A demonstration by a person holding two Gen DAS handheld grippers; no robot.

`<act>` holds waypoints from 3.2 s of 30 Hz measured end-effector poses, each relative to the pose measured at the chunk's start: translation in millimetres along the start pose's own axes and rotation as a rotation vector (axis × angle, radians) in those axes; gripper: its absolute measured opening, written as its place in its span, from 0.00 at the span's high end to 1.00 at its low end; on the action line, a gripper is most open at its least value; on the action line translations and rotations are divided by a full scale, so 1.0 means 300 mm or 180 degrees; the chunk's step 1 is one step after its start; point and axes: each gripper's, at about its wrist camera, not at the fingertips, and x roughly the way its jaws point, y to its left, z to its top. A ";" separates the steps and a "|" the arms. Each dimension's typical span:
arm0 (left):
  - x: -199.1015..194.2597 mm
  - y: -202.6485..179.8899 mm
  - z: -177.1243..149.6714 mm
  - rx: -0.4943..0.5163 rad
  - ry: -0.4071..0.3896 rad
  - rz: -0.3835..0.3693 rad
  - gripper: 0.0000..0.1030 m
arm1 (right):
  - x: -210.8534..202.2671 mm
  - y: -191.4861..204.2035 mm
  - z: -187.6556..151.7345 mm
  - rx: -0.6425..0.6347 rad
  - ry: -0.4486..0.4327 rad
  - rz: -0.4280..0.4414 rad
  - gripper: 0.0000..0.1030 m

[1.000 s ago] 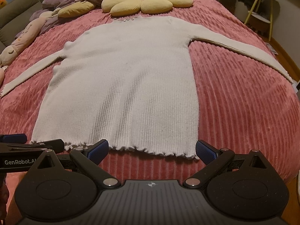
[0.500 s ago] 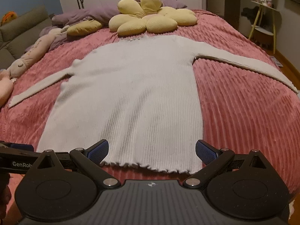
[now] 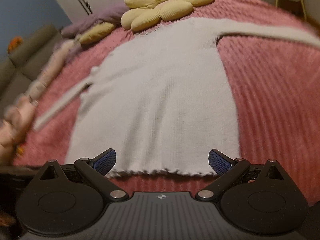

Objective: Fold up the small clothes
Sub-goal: 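Reach the right tool to a sweater sleeve cuff and close on it, then carry the held sleeve across the sweater body with the right tool, release, then grasp the other sleeve cuff with the left tool, fold it across the body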

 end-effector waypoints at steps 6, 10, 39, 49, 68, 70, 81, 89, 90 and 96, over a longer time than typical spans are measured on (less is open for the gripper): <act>0.021 -0.002 0.088 0.0029 -0.0216 0.0104 0.00 | -0.003 -0.228 0.098 0.0763 -0.0363 0.0322 0.04; 0.069 -0.002 0.181 -0.0074 -0.0379 0.0058 0.00 | -0.042 -0.454 0.215 0.1172 -0.0934 0.0135 0.16; 0.352 -0.007 0.333 -0.0300 -0.0446 0.0098 0.00 | 0.020 -1.129 0.561 0.2363 -0.1713 -0.1029 0.94; 0.257 0.040 0.416 -0.0405 -0.0787 -0.0069 0.00 | 0.255 -0.385 0.720 -0.0494 -0.1488 -0.1191 0.94; 0.577 -0.200 0.780 -0.0698 -0.0129 -0.1822 0.18 | 0.236 -0.368 0.458 -0.0086 -0.1077 -0.0418 0.51; 0.628 -0.251 0.800 -0.0613 -0.0018 -0.1762 0.26 | 0.225 -0.403 0.437 0.0000 -0.1053 -0.0411 0.51; 0.669 -0.373 0.854 -0.0316 0.0028 -0.1584 0.63 | 0.262 -0.454 0.416 0.0211 -0.1015 -0.0376 0.50; 0.569 -0.246 0.896 -0.0321 -0.0356 -0.1453 0.93 | 0.264 -0.427 0.434 0.0126 -0.0993 -0.0431 0.50; 0.540 -0.209 0.904 -0.0315 -0.0469 -0.1412 0.93 | 0.266 -0.422 0.440 0.0105 -0.0993 -0.0436 0.50; 0.490 0.038 0.938 -0.0172 -0.0808 -0.0425 0.93 | 0.291 -0.373 0.512 -0.0063 -0.0981 -0.0398 0.50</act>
